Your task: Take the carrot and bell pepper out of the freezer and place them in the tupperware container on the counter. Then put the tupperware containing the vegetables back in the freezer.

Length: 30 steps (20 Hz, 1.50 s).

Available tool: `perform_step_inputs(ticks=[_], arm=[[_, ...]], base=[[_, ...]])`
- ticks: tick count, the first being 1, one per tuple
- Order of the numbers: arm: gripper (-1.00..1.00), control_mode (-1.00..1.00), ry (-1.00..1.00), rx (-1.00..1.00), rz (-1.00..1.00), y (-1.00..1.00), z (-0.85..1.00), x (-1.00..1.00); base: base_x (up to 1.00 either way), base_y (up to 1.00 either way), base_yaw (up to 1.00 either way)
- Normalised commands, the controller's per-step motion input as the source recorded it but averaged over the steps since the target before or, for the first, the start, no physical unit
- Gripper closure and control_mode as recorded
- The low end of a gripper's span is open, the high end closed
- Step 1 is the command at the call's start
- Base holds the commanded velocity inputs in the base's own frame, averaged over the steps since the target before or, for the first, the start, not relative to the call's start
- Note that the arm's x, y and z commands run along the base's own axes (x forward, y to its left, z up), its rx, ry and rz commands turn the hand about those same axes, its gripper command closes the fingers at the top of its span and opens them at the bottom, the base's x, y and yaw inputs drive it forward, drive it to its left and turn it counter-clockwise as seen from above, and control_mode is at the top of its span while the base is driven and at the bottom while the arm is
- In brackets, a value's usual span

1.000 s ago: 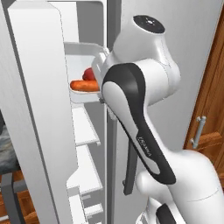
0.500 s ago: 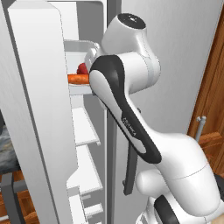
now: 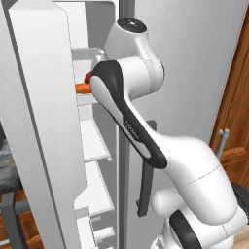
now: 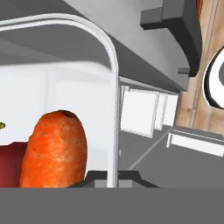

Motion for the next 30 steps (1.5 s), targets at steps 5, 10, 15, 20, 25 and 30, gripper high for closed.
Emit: perform_step_inputs(ticks=[5,10,15,20,25,30], arm=[[1.0,-1.0,-0.04,-0.02,0.0,0.0,-0.2,0.37],[1.0,-1.0,-0.08,-0.01,0.0,0.1,-0.13,0.38],[1.0,-1.0,-0.02,0.0,0.0,0.18,-0.11,0.52],[1.0,-1.0,0.0,0.0,0.0,0.32,-0.04,0.57],[1.0,-1.0,0.0,0.0,-0.01,0.32,-0.05,0.53],[1.0,-1.0,0.0,-0.01,-0.04,0.15,-0.15,0.5]], base=[[0.0,0.0,0.0],[0.0,0.0,0.0],[0.0,0.0,0.0],[0.0,0.0,0.0],[0.0,0.0,0.0],[0.0,0.0,0.0]])
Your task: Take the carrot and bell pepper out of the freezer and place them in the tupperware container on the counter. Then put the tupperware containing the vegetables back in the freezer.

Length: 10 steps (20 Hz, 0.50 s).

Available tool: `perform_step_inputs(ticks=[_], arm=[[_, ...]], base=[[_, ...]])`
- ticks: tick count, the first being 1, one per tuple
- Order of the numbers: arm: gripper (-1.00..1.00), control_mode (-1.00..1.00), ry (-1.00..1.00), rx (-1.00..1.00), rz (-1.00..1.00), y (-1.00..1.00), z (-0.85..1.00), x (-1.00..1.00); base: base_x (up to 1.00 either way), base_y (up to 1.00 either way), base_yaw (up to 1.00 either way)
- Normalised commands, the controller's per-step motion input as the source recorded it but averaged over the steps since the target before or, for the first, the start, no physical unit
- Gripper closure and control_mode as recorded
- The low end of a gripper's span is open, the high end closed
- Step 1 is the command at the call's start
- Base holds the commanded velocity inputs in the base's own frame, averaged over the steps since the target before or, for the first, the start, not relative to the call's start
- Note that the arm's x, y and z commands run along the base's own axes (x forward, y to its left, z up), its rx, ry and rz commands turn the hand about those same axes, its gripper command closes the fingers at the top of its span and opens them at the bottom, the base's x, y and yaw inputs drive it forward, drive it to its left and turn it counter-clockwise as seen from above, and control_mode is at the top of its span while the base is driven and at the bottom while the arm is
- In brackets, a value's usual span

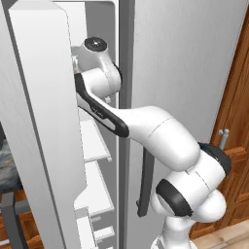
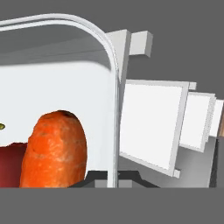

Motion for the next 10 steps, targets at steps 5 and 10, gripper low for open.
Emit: perform_step_inputs(ticks=[5,10], arm=[[1.0,-1.0,0.0,0.0,-0.09,0.14,-0.13,0.37],[1.0,-1.0,0.0,0.0,-0.08,0.14,-0.08,0.38]], base=[[0.0,0.0,0.0],[0.0,0.0,0.0]])
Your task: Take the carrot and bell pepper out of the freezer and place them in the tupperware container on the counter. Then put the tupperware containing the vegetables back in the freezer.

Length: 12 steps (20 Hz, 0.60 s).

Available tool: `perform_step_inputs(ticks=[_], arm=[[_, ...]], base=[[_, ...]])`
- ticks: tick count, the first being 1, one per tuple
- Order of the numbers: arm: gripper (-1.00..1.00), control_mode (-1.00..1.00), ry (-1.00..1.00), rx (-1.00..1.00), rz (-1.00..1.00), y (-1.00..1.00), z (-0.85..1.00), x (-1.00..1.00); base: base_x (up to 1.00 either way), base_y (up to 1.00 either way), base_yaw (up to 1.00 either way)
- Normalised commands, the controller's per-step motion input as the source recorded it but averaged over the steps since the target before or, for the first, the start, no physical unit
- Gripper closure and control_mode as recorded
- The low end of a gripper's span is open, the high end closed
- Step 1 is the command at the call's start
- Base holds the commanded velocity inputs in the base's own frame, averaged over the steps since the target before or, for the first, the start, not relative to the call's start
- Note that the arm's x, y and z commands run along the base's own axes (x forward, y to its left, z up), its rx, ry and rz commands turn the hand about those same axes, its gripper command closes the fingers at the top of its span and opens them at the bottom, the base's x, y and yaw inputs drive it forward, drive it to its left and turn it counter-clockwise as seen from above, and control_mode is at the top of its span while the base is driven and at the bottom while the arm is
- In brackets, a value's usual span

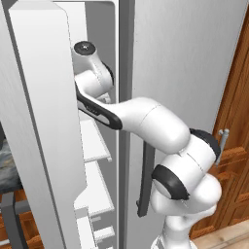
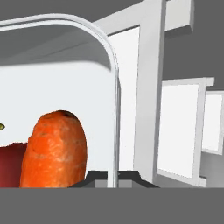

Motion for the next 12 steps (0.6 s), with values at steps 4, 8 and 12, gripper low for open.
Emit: perform_step_inputs(ticks=[4,8,12], arm=[[1.0,-1.0,0.0,0.0,-0.07,0.06,-0.06,0.28],[1.0,-1.0,0.0,0.0,-0.05,0.0,-0.03,0.22],[1.0,-1.0,0.0,-0.02,0.0,0.08,-0.08,0.13]], base=[[0.0,0.0,0.0],[0.0,0.0,0.0],[0.0,0.0,0.0]])
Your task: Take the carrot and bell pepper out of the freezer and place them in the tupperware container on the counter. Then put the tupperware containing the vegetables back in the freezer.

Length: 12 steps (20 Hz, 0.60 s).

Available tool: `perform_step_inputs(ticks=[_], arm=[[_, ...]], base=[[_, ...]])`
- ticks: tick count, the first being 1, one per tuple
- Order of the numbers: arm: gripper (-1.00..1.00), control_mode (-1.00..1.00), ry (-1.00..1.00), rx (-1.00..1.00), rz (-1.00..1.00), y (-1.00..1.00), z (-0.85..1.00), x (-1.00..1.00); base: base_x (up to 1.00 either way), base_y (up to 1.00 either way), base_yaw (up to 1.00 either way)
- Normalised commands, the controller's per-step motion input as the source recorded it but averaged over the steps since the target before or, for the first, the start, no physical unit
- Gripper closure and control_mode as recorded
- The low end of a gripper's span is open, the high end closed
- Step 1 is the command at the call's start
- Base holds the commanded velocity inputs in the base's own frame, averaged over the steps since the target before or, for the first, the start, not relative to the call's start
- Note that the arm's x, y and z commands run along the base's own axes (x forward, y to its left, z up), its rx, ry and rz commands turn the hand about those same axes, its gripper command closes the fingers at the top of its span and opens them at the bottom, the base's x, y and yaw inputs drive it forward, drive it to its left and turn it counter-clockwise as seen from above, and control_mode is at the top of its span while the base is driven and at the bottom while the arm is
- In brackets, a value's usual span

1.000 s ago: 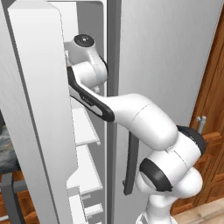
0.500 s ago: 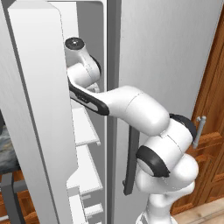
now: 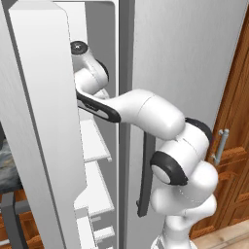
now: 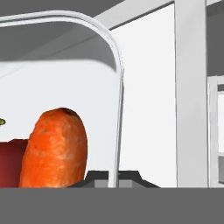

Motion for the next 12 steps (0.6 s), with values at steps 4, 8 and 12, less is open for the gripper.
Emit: perform_step_inputs(ticks=[4,8,12], arm=[[1.0,-1.0,0.0,-0.04,0.05,0.11,-0.16,0.09],[1.0,-1.0,0.01,-0.03,0.13,0.02,-0.19,0.11],[1.0,-1.0,0.02,-0.01,0.1,0.0,-0.16,0.28]], base=[[0.0,0.0,0.0],[0.0,0.0,0.0],[0.0,0.0,0.0]])
